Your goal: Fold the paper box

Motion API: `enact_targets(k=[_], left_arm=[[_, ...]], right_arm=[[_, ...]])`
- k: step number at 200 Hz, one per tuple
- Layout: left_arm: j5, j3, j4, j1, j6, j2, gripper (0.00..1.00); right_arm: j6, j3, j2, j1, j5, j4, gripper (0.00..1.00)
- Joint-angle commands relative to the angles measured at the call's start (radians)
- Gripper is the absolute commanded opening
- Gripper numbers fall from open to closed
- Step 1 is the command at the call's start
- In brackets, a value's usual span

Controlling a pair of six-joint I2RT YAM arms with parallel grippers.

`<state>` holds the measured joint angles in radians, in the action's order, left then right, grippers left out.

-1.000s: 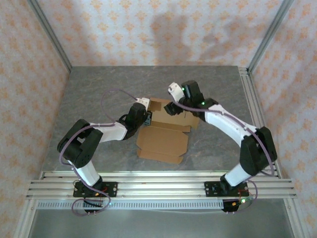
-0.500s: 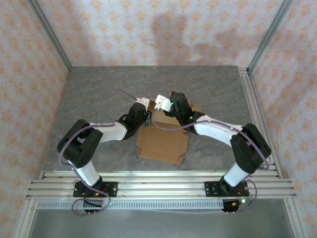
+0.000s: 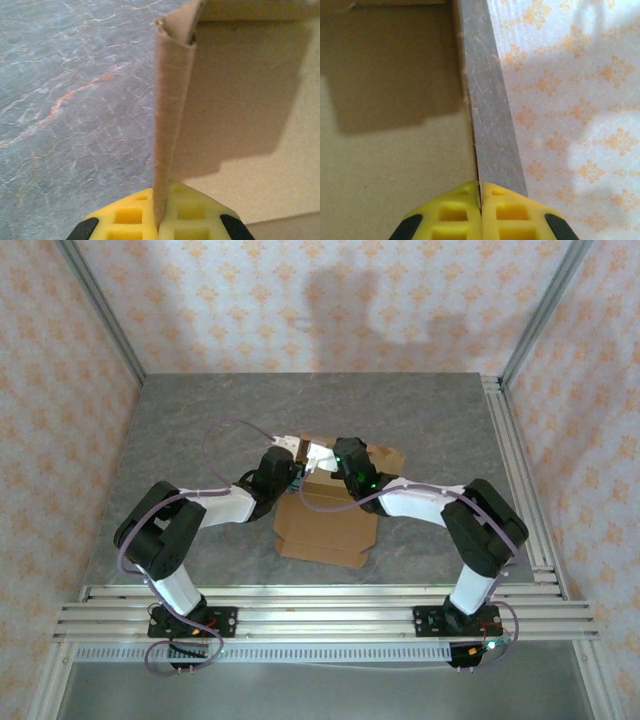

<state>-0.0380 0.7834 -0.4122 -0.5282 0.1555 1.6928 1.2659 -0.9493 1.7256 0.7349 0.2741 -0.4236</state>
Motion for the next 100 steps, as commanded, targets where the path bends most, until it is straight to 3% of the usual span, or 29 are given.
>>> enact_targets(k=[1, 28, 61, 100], left_arm=[[-0.024, 0.013, 0.018, -0.005, -0.008, -0.027, 0.0], [-0.03, 0.024, 0.029, -0.004, 0.002, -0.025, 0.0], [-0.04, 0.03, 0.039, -0.005, 0.026, -0.017, 0.1], [-0.049, 0.027, 0.039, -0.006, 0.048, -0.015, 0.11]], right_arm=[[0.039, 0.024, 0.017, 0.018, 0.068, -0.143, 0.0], [0.061, 0.036, 0.024, 0.037, 0.087, -0.187, 0.0], [0.09, 0.05, 0.042, 0.054, 0.124, -0.25, 0.0], [0.109, 0.068, 0.043, 0.06, 0.154, -0.296, 0.0]])
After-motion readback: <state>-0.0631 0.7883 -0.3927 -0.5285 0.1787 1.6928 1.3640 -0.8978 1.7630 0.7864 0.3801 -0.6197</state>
